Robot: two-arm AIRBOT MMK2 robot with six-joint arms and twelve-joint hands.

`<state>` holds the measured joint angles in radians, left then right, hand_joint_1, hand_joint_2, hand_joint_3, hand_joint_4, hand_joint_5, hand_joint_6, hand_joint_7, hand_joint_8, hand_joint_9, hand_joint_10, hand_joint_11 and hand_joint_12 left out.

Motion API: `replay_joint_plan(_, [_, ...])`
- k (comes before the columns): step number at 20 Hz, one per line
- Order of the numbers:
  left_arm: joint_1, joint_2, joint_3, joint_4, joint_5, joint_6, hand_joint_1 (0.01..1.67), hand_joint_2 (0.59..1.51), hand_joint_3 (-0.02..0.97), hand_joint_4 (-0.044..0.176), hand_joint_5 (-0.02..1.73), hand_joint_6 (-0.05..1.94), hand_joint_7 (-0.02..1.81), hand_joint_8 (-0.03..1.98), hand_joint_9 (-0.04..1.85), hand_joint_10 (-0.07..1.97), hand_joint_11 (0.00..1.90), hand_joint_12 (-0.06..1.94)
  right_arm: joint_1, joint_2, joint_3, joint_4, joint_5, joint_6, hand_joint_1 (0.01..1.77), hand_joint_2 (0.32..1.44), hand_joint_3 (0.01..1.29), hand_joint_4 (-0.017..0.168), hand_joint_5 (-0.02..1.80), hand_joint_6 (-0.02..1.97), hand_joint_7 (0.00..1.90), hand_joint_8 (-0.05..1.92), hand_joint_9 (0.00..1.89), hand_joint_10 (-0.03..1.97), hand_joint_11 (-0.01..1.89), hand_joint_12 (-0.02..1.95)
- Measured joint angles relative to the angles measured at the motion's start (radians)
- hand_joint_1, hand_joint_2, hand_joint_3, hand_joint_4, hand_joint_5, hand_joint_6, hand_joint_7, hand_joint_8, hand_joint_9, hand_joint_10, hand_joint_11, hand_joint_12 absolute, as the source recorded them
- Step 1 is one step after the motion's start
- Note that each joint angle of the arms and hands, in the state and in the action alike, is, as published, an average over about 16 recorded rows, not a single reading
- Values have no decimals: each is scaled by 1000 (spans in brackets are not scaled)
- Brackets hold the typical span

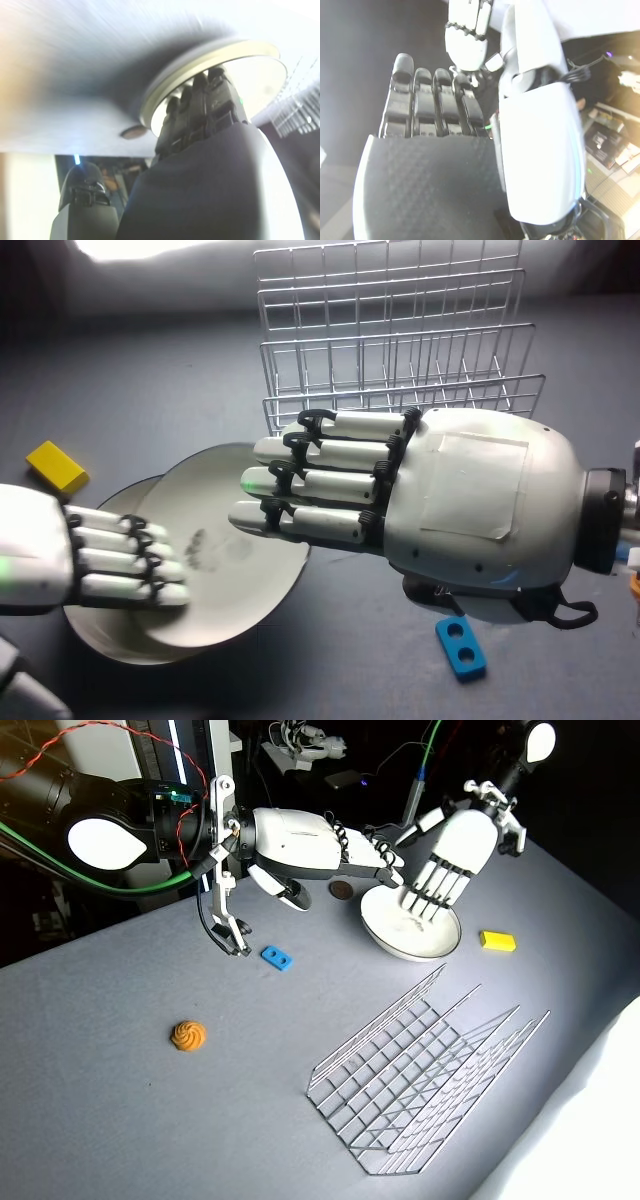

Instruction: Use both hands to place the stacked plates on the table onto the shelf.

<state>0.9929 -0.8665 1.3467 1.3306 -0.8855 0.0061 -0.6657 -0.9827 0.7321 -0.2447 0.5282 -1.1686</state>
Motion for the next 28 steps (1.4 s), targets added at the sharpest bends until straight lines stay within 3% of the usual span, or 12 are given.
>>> replay_joint_plan(9, [-37,-39,-21,-31,25,6,21,1105,19,-2,17,-8,-8,-7,20,5,14,-3,42,-69,70,-1,-57,-19,1268,979,29,2,98,20,71,13,48,9,22,417])
replay_joint_plan(20, [-29,-49,-5,-57,22,15,22,1108,19,-1,11,-4,-9,-11,16,5,14,-3,76,-261,276,0,-166,-68,1248,994,28,2,118,21,80,13,56,9,22,454])
replay_joint_plan(28, [-28,-52,0,-63,21,16,22,1109,19,0,7,-5,-9,-11,12,4,15,-3,86,-383,388,0,-187,-86,1235,995,29,2,154,21,114,13,92,9,22,522])
